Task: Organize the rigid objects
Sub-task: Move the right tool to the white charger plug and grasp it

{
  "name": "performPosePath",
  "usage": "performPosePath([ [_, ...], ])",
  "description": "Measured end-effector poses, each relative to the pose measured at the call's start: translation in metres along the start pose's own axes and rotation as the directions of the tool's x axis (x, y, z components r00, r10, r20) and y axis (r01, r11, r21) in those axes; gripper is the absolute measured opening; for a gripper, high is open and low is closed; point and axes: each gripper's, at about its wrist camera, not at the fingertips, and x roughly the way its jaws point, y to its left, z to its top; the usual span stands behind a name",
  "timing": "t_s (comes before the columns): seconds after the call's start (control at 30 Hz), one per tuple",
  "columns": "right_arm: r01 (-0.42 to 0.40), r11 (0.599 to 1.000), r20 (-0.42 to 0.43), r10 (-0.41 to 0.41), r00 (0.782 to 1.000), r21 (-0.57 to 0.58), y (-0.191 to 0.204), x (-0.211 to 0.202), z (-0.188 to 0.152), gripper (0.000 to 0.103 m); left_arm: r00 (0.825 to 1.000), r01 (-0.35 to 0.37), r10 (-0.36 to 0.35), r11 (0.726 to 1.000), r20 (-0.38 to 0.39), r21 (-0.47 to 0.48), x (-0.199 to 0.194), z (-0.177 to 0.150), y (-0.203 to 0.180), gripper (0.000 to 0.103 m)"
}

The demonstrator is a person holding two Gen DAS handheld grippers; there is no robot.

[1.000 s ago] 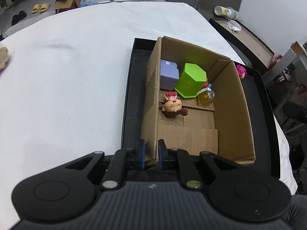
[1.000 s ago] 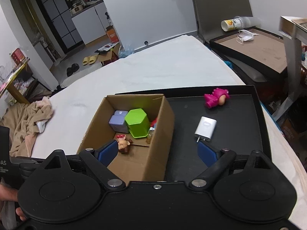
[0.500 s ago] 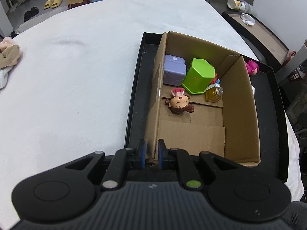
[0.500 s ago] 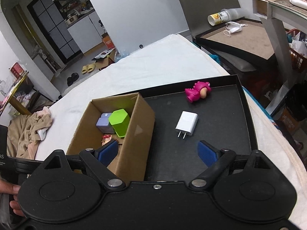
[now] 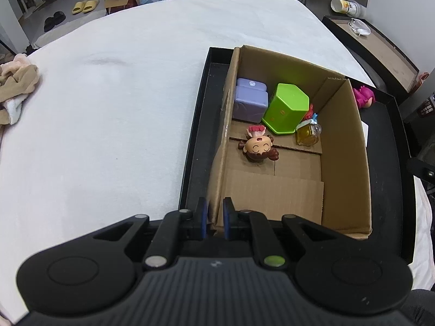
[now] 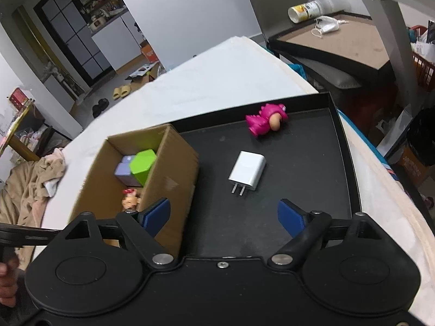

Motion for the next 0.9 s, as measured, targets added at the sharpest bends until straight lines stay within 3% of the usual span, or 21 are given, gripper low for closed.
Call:
performPosePath([
  [0.9,0.162,0.987,-0.097,-0.161,0.982,-0.006,-0.004,0.095,0.027,0.079,1.0,0.02,-0.021,0.999,0.019,0.049,0.008,-0.002,0.002,0.011],
])
